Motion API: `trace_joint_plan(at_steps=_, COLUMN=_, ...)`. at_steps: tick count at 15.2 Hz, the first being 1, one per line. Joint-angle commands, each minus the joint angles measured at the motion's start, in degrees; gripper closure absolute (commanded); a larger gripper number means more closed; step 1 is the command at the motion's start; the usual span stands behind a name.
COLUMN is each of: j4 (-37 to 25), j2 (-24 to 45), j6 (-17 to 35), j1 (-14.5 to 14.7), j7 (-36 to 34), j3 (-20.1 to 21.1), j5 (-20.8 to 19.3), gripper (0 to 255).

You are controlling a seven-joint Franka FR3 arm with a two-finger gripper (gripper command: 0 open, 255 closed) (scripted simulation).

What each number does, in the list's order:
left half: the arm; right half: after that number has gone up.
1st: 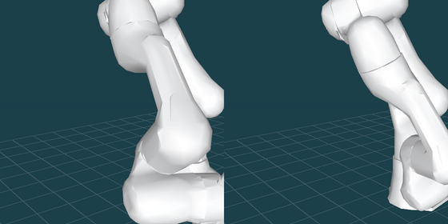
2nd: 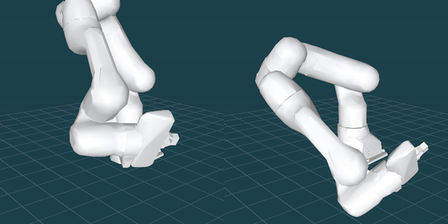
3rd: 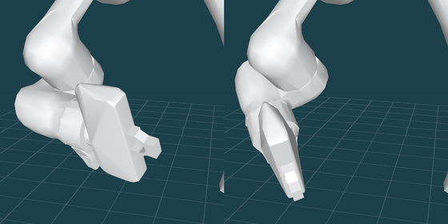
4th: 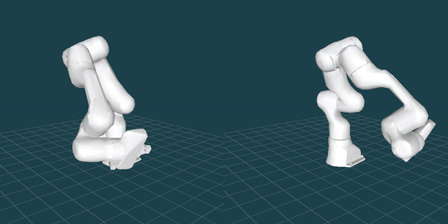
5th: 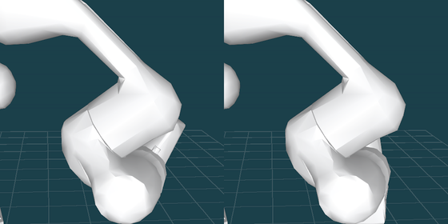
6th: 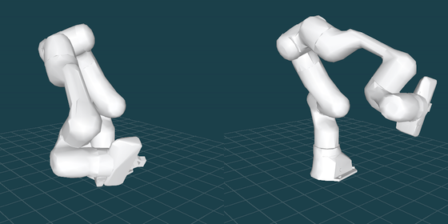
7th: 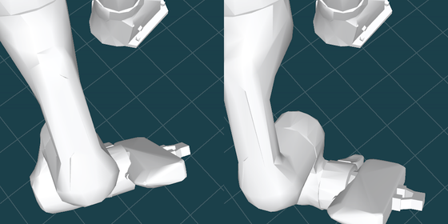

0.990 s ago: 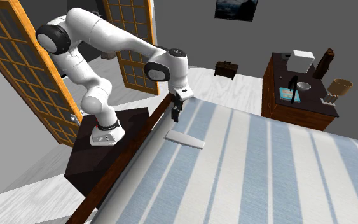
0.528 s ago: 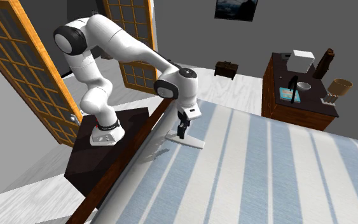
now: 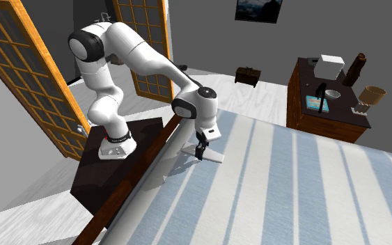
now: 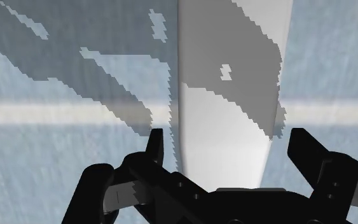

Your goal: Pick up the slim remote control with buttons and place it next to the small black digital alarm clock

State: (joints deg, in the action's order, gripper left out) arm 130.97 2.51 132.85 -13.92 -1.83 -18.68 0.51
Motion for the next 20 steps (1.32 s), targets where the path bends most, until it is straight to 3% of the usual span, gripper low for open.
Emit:
trace_joint_plan(at_steps=1, j4=0.3, j2=0.7, j6=1.0, j1=0.0, j7=0.2, j3=0.0, j5=0.3, gripper=0)
trace_joint_plan(at_steps=8, j4=0.3, j2=0.7, j6=1.0, j1=0.0, j7=0.2, j3=0.0, j5=0.3, gripper=0)
trace_joint_plan(at_steps=9, j4=0.3, j2=0.7, j6=1.0, j1=0.0, j7=0.2, j3=0.0, j5=0.3, gripper=255)
trace_joint_plan(at_steps=20, j4=-0.3, j2=-0.3, j6=-0.6, j1=0.0, j7=-0.1, j3=0.0, j5=-0.2, gripper=255)
